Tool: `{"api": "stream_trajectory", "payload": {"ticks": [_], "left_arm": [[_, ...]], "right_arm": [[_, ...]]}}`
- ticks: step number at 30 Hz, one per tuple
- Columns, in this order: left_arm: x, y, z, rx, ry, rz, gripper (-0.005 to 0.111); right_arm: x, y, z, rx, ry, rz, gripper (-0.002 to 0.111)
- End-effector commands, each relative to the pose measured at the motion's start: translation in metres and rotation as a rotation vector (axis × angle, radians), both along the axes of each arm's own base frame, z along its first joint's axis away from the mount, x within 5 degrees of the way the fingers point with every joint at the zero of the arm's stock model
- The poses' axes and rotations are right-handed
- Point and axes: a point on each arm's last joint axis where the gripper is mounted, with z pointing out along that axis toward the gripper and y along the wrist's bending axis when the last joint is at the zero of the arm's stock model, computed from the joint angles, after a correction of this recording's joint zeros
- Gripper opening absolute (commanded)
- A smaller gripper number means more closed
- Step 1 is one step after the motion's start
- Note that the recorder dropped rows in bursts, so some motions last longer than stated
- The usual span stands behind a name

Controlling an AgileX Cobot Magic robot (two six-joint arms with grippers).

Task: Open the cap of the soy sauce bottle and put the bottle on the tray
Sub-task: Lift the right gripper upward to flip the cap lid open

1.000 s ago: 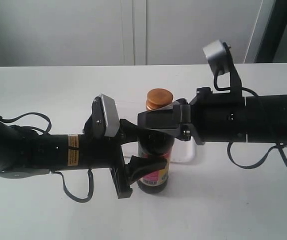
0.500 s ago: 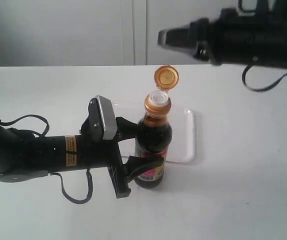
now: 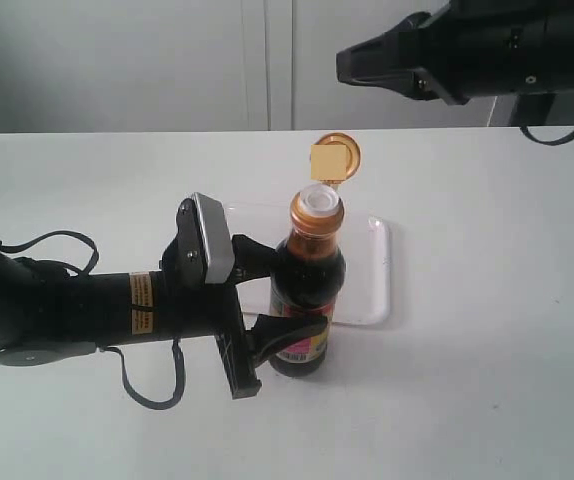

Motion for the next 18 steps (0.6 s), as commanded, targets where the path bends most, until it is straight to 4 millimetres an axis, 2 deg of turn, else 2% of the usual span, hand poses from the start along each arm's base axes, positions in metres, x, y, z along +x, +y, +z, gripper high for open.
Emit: {"api": "stream_trajectory", "payload": {"ticks": [1,8,18], "left_arm": [[-0.003,0.001,-0.002,0.031,-0.006,-0.012,0.0],[-0.003,0.001,-0.002,0.03,-0.006,-0.01,0.0],[-0.002,0.001,-0.002,0.026,0.002,-0.003,0.0]], "right_arm": [[0.0,-0.008,0.007,-0.057,-0.045,-0.084,0.0],[0.002,-0.019,0.0,-0.284,-0.133,-0.128,0.0],[0.003,-0.041,-0.018,-0.607,-0.068,-0.197,0.0]]}}
